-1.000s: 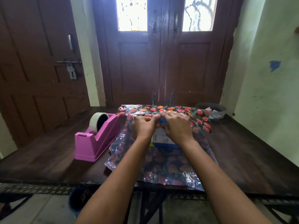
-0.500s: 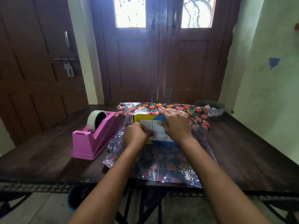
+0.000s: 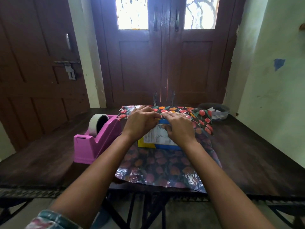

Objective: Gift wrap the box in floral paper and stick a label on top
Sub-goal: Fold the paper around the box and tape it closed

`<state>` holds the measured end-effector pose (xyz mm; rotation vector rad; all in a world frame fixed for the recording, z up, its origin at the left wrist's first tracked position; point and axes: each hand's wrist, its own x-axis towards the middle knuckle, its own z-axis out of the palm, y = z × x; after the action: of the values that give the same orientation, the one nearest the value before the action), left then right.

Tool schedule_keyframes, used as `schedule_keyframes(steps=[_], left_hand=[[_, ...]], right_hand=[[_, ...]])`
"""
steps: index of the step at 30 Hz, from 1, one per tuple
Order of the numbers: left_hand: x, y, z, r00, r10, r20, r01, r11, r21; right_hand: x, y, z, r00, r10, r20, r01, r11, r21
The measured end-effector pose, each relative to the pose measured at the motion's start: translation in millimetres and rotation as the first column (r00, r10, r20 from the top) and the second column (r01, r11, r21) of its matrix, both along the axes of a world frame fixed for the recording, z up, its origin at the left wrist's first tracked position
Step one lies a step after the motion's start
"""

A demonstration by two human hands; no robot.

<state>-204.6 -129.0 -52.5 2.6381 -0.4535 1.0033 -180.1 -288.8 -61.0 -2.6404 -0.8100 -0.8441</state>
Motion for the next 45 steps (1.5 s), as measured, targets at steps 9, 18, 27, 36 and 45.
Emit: schedule_keyframes(steps=[9, 18, 27, 36, 45], left_hand=[[5, 2, -2, 0.992, 0.1, 0.071, -0.119, 0.934, 0.337], [0, 43, 14, 0.949, 0.252, -0.19, -0.199, 0.945, 0.259], [3, 49, 10, 0.977, 0.126, -0.171, -0.145, 0.984, -0.101], [2, 47, 12, 0.987, 0.122, -0.108, -0.134, 0.984, -0.12], [-18, 65, 11, 0.976, 0.048, -0.21, -0.125, 0.92, -0.372]], right_hand=[[-4, 1, -1, 1.0, 0.004, -0.014, -0.004, 0.999, 0.038], [-2, -3, 6, 0.999, 0.014, -0.038, -0.016, 0.998, -0.057], [4, -3, 28, 0.964, 0.106, -0.242, -0.083, 0.991, 0.103], [-14, 35, 6, 0.988, 0.152, -0.02, -0.153, 0.982, -0.11], [-10, 44, -22, 0.991, 0.11, 0.075, -0.097, 0.982, -0.163]])
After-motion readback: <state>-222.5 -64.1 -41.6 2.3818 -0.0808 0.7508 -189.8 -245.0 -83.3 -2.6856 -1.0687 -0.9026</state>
